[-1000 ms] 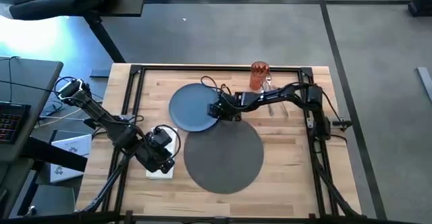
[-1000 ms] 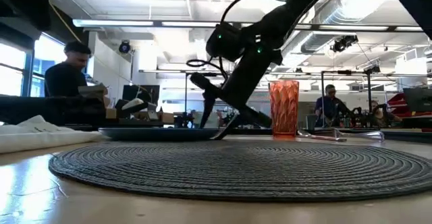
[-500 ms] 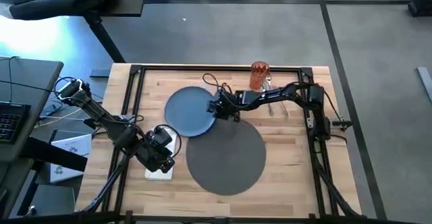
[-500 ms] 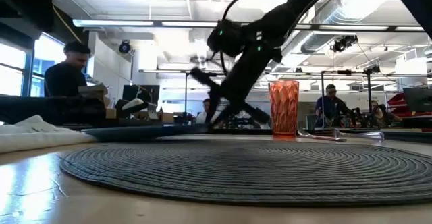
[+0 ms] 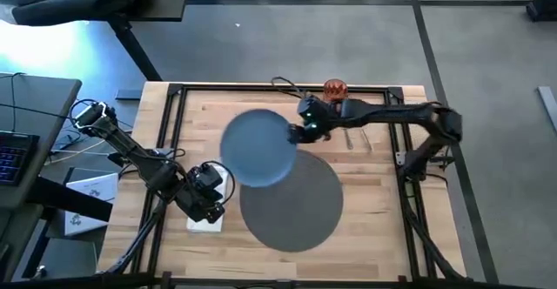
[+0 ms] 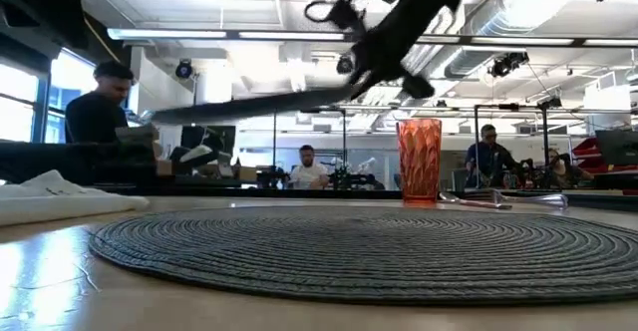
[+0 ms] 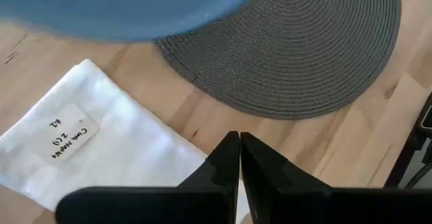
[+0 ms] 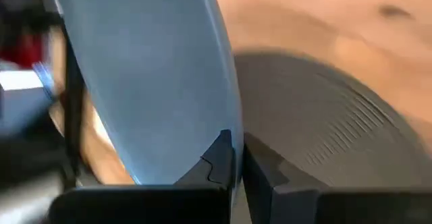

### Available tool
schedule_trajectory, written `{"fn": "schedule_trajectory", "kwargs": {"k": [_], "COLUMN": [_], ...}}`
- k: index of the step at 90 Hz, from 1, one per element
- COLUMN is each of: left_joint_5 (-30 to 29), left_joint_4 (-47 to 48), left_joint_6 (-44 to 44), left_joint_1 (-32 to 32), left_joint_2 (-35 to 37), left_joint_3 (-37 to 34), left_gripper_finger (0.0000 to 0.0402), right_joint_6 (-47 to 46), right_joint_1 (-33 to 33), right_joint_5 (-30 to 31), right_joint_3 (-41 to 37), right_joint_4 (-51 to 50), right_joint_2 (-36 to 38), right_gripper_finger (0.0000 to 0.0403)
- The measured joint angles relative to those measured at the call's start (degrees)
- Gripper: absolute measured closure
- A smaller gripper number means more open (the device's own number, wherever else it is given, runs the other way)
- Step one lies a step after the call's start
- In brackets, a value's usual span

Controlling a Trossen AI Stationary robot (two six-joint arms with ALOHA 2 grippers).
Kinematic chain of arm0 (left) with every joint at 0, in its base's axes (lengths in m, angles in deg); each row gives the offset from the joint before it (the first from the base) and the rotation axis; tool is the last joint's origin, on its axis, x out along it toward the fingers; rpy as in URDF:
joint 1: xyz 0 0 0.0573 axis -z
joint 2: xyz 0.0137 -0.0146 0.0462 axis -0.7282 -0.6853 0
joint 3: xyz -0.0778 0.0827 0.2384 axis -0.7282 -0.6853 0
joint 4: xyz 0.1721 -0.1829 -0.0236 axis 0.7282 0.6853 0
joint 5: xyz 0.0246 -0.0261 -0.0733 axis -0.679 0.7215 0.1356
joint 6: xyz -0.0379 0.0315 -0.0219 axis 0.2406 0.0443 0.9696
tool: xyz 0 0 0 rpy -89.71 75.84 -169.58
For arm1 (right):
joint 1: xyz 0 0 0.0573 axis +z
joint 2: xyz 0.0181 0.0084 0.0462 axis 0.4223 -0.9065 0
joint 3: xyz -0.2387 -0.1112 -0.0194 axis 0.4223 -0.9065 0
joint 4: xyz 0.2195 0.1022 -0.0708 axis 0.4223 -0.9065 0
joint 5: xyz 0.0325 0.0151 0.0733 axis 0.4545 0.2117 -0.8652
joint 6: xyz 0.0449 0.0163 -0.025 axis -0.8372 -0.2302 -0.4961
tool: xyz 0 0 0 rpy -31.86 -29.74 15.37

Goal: Set table place
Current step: Put the blue plate on the table mat

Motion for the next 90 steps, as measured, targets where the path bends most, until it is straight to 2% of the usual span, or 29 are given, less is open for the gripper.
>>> {"fn": "schedule_trajectory", "kwargs": {"k": [13, 30, 45, 55, 71, 90], "left_joint_5": [-0.3, -1.1, -1.4, -1.4, -1.6, -1.6], "left_joint_4": [0.2, 0.1, -0.1, 0.0, -0.2, -0.2], "left_joint_6": [-0.9, -0.9, 0.0, 0.8, 2.3, 2.2], "left_joint_1": [0.0, -0.1, -0.2, -0.3, -1.8, -4.0], "left_joint_2": [0.0, 0.0, 0.0, 0.0, 0.0, 0.0], "left_joint_3": [0.0, 0.0, 0.0, 0.0, 0.0, 0.0], "left_gripper_finger": [0.0401, 0.0401, 0.0401, 0.0401, 0.0401, 0.0401], "right_joint_6": [3.1, -2.3, -8.1, -10.8, -11.5, -11.5], "right_joint_1": [1.4, 3.1, 5.2, 6.2, 6.4, 6.4], "right_joint_5": [-6.7, -13.6, -13.9, -10.8, -7.7, -7.0], "right_joint_3": [-9.2, -25.8, -36.0, -40.1, -42.8, -43.4], "right_joint_4": [-2.5, 11.7, 25.0, 27.9, 29.4, 33.6], "right_joint_2": [6.3, 11.8, 12.1, 11.6, 11.7, 11.7], "right_gripper_finger": [0.0402, 0.0403, 0.0403, 0.0403, 0.0403, 0.0398]}}
